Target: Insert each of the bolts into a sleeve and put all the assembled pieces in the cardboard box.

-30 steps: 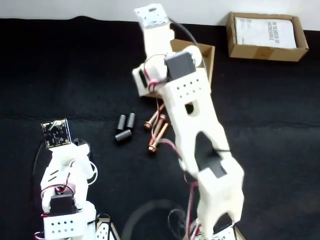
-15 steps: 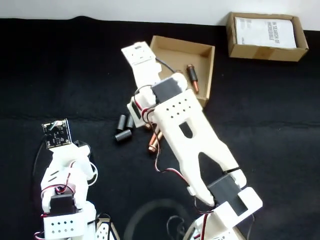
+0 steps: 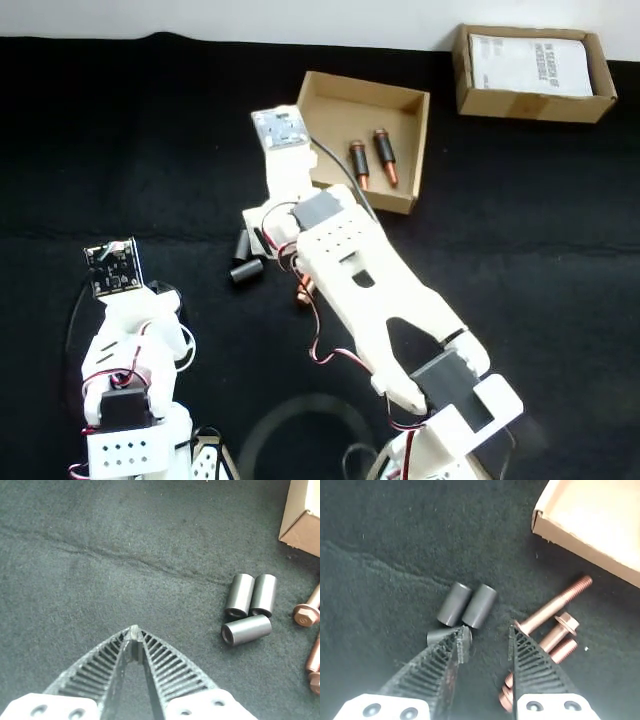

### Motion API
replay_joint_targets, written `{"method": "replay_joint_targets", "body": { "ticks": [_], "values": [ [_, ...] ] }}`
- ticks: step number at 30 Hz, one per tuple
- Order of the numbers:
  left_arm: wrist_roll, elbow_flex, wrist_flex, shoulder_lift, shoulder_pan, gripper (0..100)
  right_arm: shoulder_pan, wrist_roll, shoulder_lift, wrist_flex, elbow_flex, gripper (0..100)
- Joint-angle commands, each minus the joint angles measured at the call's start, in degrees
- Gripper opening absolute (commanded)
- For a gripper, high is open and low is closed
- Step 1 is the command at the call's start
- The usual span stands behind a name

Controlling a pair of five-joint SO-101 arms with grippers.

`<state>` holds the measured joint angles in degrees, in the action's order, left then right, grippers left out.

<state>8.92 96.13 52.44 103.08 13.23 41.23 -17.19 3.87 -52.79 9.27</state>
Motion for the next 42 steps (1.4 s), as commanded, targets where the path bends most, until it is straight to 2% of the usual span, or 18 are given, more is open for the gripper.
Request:
{"method": "replay_joint_targets", "body": {
  "ticks": [1, 15, 24, 42],
  "values": [
    [-0.35, 1.01, 0.26, 0.31, 0.57, 1, 0.13, -0.97, 2.33, 2.24, -0.57, 11.2],
    [-0.35, 1.01, 0.26, 0.31, 0.57, 1, 0.92, -0.97, 20.53, 1.89, -19.47, 11.2],
    [-0.35, 1.01, 0.26, 0.31, 0.57, 1, 4.09, -1.05, 22.02, -3.03, -20.18, 11.2],
    [-0.35, 1.01, 0.26, 0.40, 0.57, 1, 1.89, -0.79, 22.29, -4.26, -20.00, 11.2]
  ]
}}
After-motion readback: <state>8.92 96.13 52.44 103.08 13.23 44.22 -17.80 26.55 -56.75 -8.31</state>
